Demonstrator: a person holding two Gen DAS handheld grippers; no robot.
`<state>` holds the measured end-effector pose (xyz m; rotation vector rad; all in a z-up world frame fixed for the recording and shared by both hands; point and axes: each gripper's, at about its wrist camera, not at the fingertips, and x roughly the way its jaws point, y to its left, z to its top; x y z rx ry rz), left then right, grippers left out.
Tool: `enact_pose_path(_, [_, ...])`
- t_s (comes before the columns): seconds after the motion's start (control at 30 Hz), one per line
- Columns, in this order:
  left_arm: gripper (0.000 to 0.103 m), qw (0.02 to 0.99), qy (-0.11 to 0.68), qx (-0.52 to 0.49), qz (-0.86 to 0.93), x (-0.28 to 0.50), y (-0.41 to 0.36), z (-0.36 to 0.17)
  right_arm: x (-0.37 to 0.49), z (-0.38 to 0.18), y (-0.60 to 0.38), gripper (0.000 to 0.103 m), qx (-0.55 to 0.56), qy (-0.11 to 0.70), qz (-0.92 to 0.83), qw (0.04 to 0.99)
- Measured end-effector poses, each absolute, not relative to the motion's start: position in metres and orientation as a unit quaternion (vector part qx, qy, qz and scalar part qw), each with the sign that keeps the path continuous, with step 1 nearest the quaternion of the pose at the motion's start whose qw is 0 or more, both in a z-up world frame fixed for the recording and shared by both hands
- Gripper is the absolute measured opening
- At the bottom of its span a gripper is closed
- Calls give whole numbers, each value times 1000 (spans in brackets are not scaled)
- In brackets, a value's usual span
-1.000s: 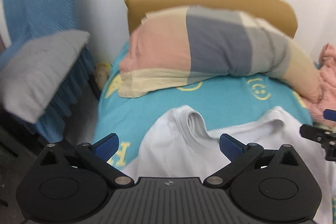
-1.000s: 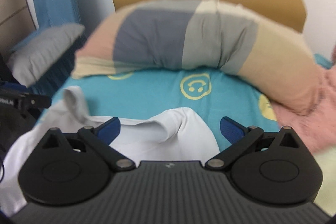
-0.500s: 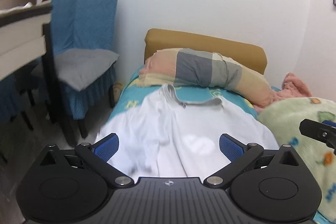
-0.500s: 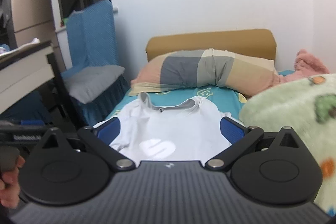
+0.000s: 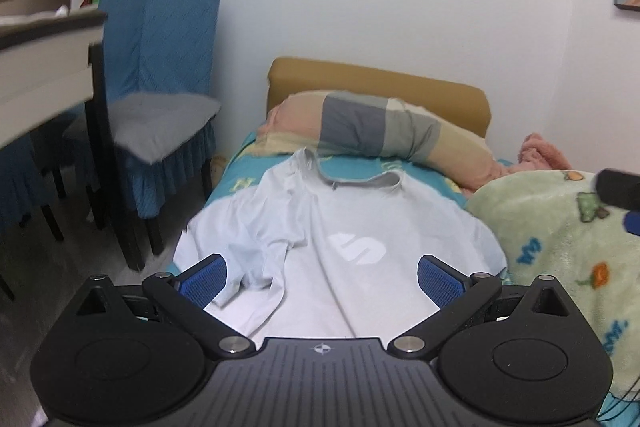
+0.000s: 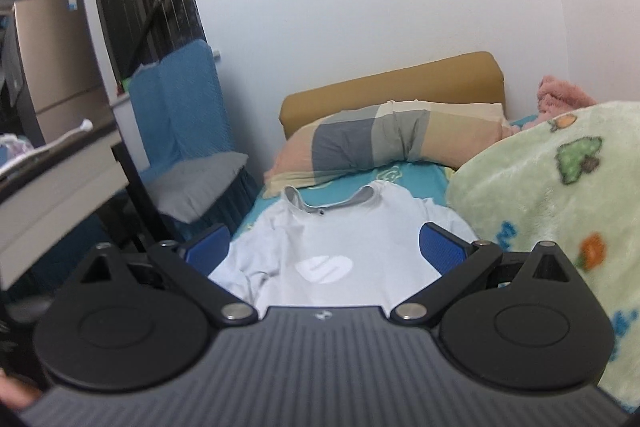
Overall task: Fold clothes
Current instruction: 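Lay the shirt flat on the bed and open both grippers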
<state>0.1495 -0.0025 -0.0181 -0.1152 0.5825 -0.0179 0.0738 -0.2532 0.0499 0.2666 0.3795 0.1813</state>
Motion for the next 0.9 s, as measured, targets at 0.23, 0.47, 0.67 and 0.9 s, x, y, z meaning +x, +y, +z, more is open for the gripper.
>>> enact_pose_path(0.23, [100, 931, 342, -124, 19, 172, 44, -52, 73, 1, -257, 103, 160, 189, 74, 966])
enact_pose_path(0.47, [94, 886, 375, -259, 89, 225, 122, -97, 96, -37, -273, 103, 194, 215, 63, 955])
enact_pose_path(0.67, [84, 853, 363, -350, 132, 272, 170, -143, 126, -64, -281, 103, 223, 235, 57, 944])
enact_pose_path(0.9, [72, 869, 345, -331, 132, 337, 173, -171, 154, -99, -282, 103, 224, 266, 49, 937])
